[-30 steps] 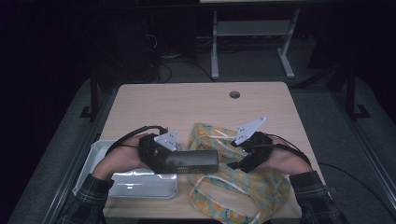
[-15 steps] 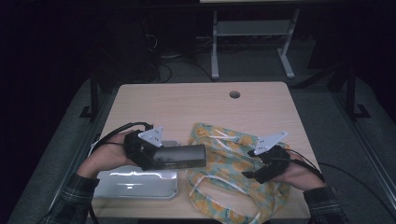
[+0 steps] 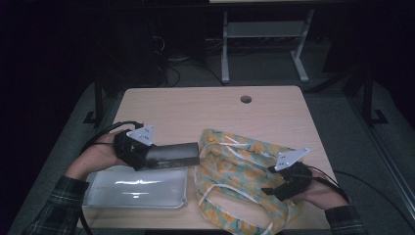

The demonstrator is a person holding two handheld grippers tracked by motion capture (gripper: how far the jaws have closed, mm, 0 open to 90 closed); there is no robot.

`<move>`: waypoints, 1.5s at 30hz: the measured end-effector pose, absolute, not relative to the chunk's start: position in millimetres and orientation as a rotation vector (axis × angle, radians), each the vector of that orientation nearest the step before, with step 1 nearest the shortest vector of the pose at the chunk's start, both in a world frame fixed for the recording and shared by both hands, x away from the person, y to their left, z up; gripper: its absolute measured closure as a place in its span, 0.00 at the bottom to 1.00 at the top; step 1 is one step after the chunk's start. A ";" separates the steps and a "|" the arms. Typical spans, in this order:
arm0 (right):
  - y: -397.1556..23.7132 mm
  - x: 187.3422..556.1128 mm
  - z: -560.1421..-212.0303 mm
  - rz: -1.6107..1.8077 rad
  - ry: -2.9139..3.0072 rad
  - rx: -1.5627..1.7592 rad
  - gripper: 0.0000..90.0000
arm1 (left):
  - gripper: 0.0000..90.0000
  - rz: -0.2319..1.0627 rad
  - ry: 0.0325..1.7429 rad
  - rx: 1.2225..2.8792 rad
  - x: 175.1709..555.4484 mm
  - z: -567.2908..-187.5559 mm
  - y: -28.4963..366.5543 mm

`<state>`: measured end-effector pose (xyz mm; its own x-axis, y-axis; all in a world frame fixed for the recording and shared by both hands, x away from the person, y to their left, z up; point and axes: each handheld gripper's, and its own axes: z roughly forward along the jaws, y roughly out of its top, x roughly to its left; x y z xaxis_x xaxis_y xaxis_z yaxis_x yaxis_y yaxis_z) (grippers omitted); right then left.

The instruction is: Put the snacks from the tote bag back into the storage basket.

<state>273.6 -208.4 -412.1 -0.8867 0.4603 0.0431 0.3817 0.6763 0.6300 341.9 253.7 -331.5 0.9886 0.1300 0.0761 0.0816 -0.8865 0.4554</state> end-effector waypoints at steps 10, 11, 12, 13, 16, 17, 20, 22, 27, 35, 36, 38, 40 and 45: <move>-209.1 272.6 -411.6 1.015 2.758 0.726 0.27 | 0.47 0.134 0.122 2.674 355.1 -338.5 282.1; -208.7 272.0 -411.6 1.019 2.757 0.732 0.27 | 0.47 0.130 0.117 2.680 356.8 -339.6 285.9; -208.5 271.5 -411.6 1.018 2.750 0.734 0.27 | 0.47 0.133 0.115 2.682 358.0 -340.3 288.2; -208.3 271.0 -411.5 1.019 2.749 0.736 0.27 | 0.47 0.132 0.112 2.687 359.5 -341.5 291.2; -207.2 266.8 -410.6 1.011 2.742 0.753 0.27 | 0.47 0.147 0.096 2.695 365.4 -346.3 300.5; -207.1 265.5 -410.5 1.006 2.742 0.756 0.27 | 0.47 0.143 0.090 2.694 367.2 -348.1 303.0; -207.7 260.7 -410.4 1.002 2.733 0.776 0.27 | 0.47 0.137 0.077 2.691 373.2 -352.9 307.8; -208.9 257.7 -410.4 1.000 2.729 0.789 0.27 | 0.47 0.125 0.066 2.688 376.2 -355.4 308.7; -212.6 252.5 -411.7 0.994 2.721 0.815 0.27 | 0.47 0.090 0.068 2.702 386.9 -365.5 305.4; -220.2 247.3 -413.0 0.986 2.704 0.842 0.27 | 0.47 0.050 0.067 2.727 396.4 -388.0 301.1; -220.7 247.0 -412.9 0.986 2.702 0.845 0.27 | 0.47 0.044 0.072 2.729 396.8 -390.3 301.2; -220.7 246.7 -413.0 0.985 2.703 0.841 0.27 | 0.47 0.045 0.062 2.730 398.1 -393.1 301.7; -220.4 246.5 -413.2 0.982 2.705 0.842 0.27 | 0.47 0.043 0.064 2.731 399.4 -395.1 302.7; -220.8 246.6 -413.0 0.982 2.705 0.841 0.27 | 0.47 0.037 0.065 2.723 401.8 -401.5 304.4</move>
